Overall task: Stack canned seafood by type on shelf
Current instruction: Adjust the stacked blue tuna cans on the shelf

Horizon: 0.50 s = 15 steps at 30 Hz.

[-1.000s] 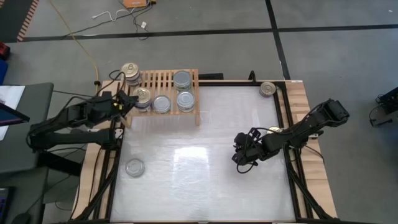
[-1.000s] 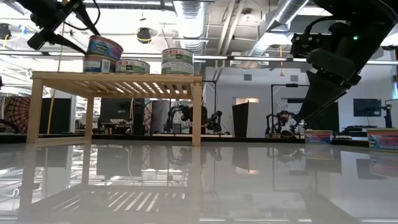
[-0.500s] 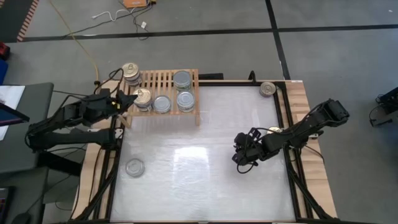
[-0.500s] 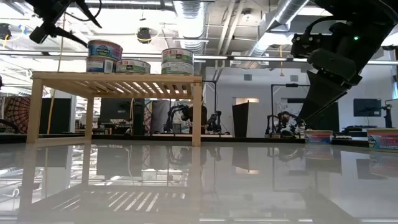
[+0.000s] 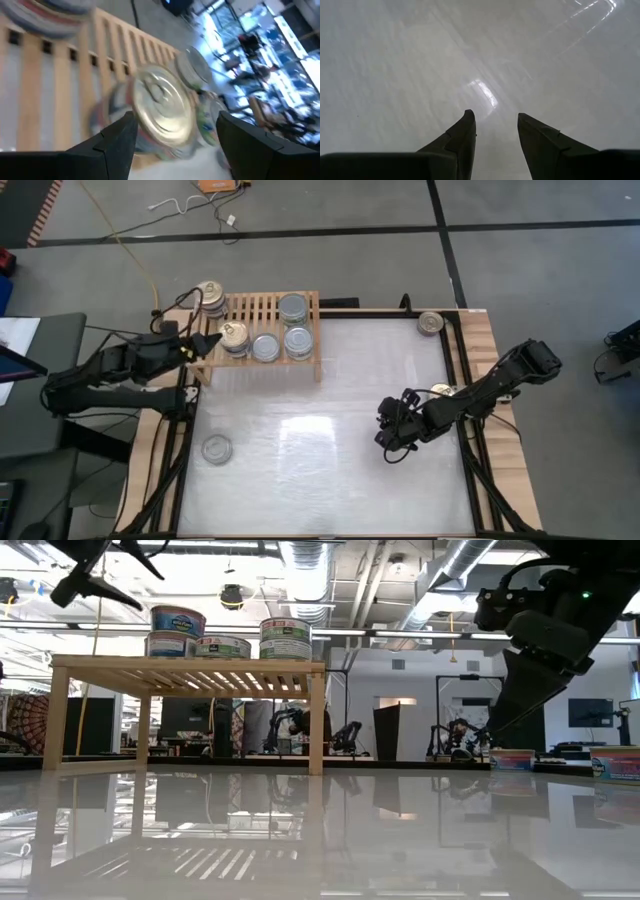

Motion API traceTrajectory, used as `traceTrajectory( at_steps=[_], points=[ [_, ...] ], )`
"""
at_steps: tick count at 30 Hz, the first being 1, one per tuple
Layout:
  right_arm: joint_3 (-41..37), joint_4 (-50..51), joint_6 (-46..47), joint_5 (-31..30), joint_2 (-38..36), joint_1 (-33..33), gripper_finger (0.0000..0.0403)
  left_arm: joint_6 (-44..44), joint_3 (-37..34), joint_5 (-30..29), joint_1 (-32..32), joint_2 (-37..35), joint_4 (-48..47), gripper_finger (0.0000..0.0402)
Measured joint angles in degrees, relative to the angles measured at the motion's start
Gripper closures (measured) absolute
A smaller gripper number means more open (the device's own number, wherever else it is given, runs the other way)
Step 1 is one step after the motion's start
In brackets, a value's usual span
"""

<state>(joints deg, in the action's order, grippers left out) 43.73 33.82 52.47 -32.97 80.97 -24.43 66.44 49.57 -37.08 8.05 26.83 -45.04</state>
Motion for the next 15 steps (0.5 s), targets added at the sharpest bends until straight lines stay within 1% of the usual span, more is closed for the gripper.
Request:
traceTrajectory(
  at_steps=[3, 8, 10, 12, 15],
  points=[
    [0.0, 0.0, 0.0, -0.1, 0.0, 0.0, 0.0231, -3.4, 0.1, -2.0, 0.0, 1.0, 1.3, 0.0144],
    [0.0, 0.0, 0.0, -0.4, 0.0, 0.0, 0.0231, -14.5, 0.8, -2.2, -0.4, 7.3, 10.1, 0.0152],
    [0.0, -0.1, 0.0, -0.4, 0.0, 0.1, 0.0231, -17.5, 3.0, -3.7, -0.3, 10.1, 10.6, 0.0157],
    [0.0, 0.0, 0.0, -0.4, 0.0, 0.2, 0.0231, -17.7, 5.7, -4.8, -0.2, 13.3, 9.8, 0.0166],
    [0.0, 0.0, 0.0, -2.0, 0.0, 0.2, 0.0231, -19.6, 10.4, -4.0, -0.2, 18.1, 8.9, 0.0189]
  ],
)
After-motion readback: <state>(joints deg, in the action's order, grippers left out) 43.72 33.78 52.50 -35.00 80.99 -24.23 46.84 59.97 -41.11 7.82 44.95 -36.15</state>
